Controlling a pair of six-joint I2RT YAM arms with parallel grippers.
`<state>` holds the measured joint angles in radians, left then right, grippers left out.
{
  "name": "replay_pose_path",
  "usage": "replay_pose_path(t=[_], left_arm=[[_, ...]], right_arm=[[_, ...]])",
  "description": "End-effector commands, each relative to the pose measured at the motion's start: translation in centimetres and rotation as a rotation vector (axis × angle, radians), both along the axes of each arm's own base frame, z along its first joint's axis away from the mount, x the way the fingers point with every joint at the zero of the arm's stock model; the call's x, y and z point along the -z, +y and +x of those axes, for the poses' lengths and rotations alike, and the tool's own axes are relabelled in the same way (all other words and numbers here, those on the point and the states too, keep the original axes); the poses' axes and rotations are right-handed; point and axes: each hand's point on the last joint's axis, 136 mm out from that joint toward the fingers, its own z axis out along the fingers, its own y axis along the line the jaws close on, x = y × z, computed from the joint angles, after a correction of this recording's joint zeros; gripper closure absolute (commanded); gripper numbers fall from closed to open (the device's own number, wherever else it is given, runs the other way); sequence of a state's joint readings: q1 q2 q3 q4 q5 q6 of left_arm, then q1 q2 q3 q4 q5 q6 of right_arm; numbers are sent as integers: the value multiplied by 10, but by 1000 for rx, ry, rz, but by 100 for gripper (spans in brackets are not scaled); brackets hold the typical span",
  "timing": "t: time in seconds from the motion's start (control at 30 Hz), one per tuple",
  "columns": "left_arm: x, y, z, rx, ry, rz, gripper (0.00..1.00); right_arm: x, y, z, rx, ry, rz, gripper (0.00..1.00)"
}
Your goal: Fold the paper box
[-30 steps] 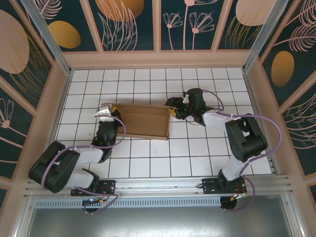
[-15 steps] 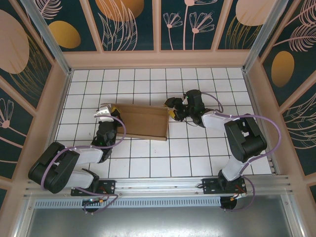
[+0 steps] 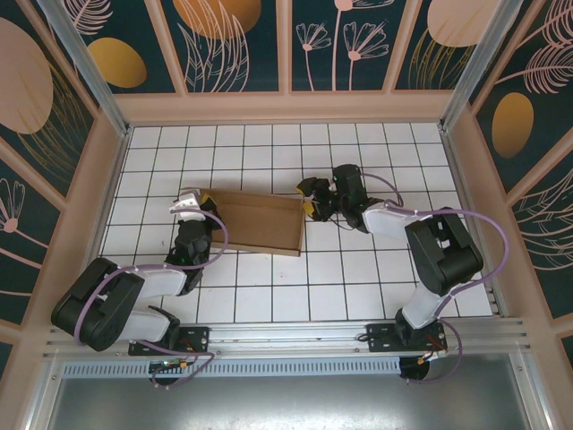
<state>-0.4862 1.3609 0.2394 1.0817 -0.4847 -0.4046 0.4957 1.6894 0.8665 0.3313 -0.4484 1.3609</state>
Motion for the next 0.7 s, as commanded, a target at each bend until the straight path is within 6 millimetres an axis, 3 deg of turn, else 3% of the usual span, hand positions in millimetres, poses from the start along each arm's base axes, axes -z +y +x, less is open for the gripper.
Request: replay_pose_path(t=[0.0, 0.3, 0.47, 0.67], left_arm=[[52, -12, -14, 91, 187, 64, 100], [52, -13, -14, 97, 184, 58, 100], [54, -11, -18, 95, 188, 45, 100], [59, -9, -24, 95, 202, 24, 100]], right_arm=[[2, 24, -12, -60, 17, 52, 40], [6, 31, -22, -53, 26, 88, 43], [13, 15, -22, -37, -121, 13, 55], [21, 15, -30, -106, -211, -9, 63]])
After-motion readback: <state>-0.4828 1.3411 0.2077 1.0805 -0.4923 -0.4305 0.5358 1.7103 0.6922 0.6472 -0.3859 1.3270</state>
